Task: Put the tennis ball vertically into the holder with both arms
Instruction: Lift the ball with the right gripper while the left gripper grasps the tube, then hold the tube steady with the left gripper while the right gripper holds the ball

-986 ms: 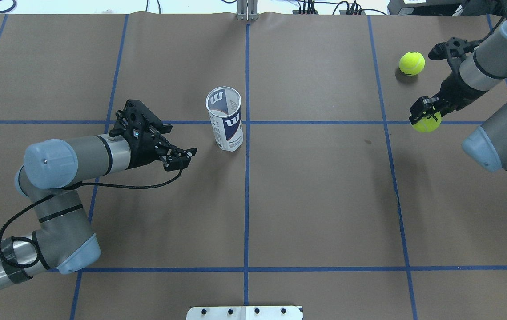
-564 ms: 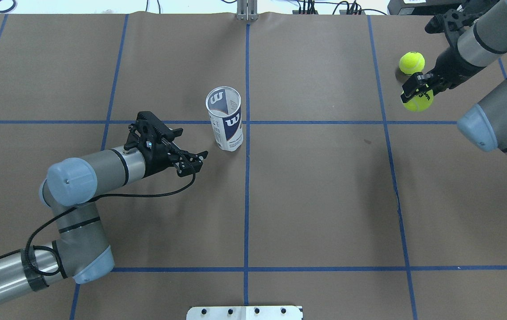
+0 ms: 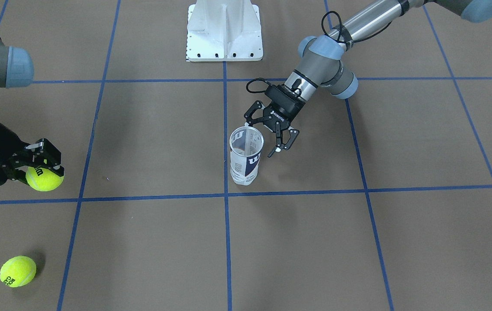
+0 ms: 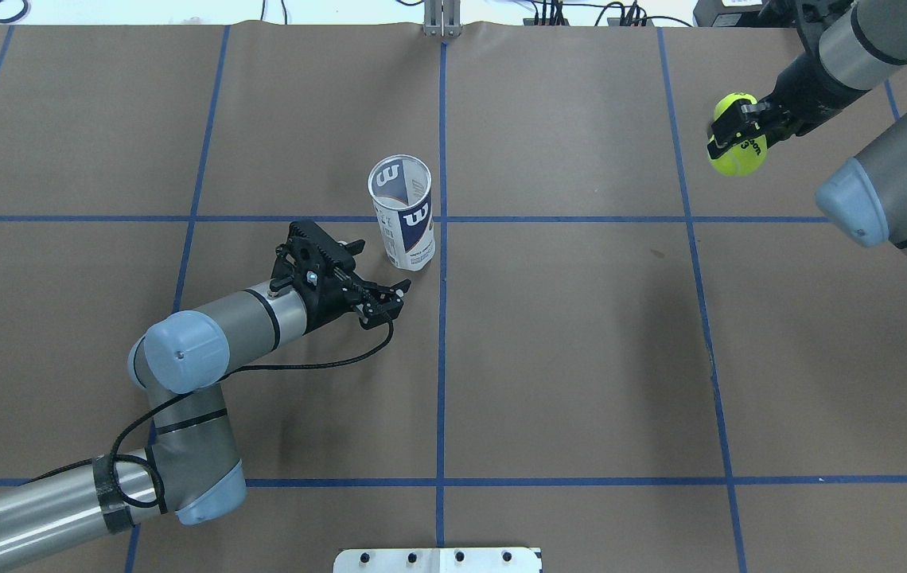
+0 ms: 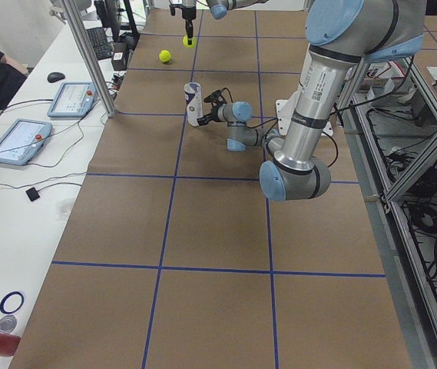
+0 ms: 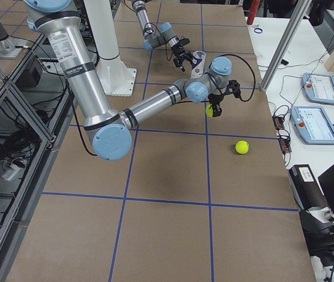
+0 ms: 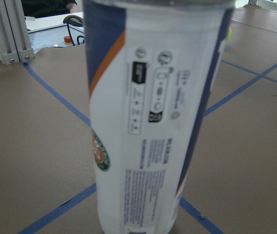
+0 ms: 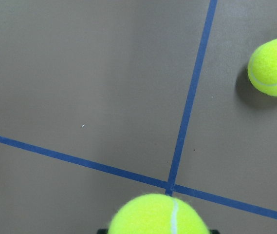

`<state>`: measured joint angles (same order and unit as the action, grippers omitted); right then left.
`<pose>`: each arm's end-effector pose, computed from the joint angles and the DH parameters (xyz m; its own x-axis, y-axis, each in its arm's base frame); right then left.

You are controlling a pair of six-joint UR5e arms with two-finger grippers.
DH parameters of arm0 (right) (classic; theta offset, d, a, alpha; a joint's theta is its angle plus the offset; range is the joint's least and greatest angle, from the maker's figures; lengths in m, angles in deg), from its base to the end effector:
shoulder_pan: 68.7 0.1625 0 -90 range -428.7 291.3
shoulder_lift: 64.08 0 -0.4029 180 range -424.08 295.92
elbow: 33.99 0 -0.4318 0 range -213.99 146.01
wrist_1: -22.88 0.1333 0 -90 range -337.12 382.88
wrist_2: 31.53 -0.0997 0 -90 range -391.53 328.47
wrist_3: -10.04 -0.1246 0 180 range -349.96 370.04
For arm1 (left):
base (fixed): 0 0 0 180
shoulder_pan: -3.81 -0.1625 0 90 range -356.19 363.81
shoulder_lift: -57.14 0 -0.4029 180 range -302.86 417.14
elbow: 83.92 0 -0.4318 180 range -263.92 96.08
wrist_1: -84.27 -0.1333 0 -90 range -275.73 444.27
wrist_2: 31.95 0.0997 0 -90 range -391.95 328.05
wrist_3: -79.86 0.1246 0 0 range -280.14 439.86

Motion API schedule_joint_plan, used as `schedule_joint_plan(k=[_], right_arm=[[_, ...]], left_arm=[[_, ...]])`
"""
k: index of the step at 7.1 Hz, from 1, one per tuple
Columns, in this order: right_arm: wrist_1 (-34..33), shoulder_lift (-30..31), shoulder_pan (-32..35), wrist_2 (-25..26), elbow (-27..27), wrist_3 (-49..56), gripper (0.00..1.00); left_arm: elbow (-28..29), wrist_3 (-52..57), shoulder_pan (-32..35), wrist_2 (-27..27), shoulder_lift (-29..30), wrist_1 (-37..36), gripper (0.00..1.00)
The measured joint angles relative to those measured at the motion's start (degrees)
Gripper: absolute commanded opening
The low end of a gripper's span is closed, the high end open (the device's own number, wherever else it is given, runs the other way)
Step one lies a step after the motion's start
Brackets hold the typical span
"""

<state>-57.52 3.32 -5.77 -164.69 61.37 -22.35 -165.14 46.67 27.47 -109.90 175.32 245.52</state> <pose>-0.2624 -0.6191 0.3433 0.5815 -0.2157 0.7844 0.0583 0.9728 0.2243 0.5940 -0.4342 0.2731 0.4828 0.6820 -0.5494 0.3282 0.4407 0.8355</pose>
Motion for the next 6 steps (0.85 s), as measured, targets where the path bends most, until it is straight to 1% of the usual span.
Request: schedule_joint_plan(k=[3,6], right_arm=[[0.1,-0.8,0.9,-1.5,0.1,-0.5,0.0],[0.1,-1.2,1.1,-1.6,0.1,-0.6,0.0]], left_arm=[[2.2,0.1,-0.2,1.3,3.1,0.0,0.99],[2.5,0.2,0.0,1.4,2.9,0.0,0.99]])
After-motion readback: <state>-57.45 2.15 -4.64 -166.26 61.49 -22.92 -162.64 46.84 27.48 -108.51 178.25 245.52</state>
